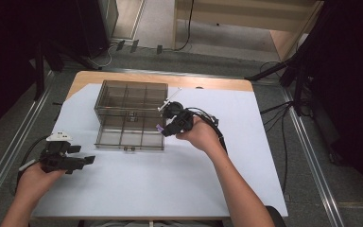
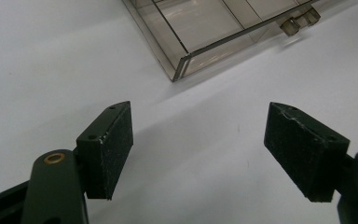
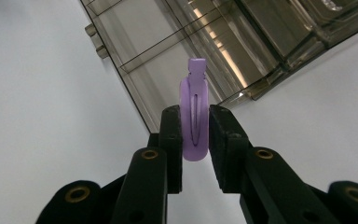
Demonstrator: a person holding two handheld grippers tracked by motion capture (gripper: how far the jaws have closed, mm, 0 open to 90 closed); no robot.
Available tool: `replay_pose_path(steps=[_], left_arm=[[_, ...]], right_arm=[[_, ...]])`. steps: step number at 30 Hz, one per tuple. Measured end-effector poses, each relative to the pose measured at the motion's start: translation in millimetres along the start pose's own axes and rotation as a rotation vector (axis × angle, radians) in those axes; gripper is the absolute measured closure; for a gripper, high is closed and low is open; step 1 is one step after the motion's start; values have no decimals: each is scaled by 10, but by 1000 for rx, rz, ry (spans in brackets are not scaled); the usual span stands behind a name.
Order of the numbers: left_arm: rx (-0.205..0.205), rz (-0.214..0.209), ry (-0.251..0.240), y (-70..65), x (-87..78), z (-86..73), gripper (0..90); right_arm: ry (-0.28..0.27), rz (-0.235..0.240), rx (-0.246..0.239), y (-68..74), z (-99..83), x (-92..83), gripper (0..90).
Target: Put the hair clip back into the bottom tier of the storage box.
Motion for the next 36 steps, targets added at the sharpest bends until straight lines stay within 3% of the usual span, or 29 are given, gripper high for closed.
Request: replay_pose_path(steps=[27,36], left_arm=[[2,2,-4,-7,7,-3,245],[0,7,-5,0,-20,-37,245]], right_arm=[[27,11,-34,114,84,209,776],[54,4,-34,132,99,367,776]])
Point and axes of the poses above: each handheld gripper's, and its own axes: x roughly forward along the jaws, z roughly out of its top, y roughly to its left, the point moved 8 cm from there along x, roughly forward along the jaws, and after that the axes turned 3 degrees about -x, right-handed, at the moved point
